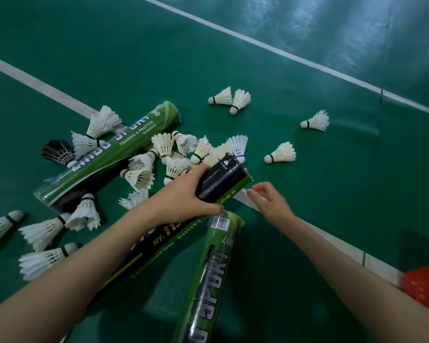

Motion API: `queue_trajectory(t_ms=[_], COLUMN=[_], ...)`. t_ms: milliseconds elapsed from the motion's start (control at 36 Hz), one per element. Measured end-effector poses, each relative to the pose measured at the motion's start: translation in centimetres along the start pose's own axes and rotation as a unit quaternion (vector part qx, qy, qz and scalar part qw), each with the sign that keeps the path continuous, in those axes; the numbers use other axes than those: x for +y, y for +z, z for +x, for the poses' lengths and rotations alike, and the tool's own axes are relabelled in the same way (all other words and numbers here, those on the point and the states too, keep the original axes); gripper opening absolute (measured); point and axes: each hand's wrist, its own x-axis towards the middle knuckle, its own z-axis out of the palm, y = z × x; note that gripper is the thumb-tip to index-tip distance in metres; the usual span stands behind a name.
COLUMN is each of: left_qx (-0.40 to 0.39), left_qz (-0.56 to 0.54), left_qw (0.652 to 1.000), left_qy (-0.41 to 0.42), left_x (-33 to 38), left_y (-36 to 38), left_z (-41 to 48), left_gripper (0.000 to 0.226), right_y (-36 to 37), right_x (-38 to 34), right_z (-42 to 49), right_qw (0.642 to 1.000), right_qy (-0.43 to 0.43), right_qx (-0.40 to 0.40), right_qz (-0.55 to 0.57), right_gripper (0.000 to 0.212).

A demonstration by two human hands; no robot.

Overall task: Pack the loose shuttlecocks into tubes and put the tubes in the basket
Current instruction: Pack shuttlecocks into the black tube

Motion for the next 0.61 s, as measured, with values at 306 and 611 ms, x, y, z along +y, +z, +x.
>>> queue_trajectory(t_ms=[306, 611], left_qx=[0.013, -0.019], left_qz=[-0.021, -0.020], left_qw=[1.000, 0.999], left_qy=[0.009, 0.029], left_x=[-0.4, -1.1], left_y=[-0.3, -0.3], left_z=[0.1, -0.1], left_gripper=[0.065, 0.064], right_y=[-2.7, -2.9], right_x=[-6.1, -6.6], right_z=[-4.7, -4.5], right_qw=[0.939, 0.963], right_qy=[-0.274, -0.215], right_qx=[0.031, -0.064], right_qz=[0.208, 0.147], right_gripper=[0.020, 0.028])
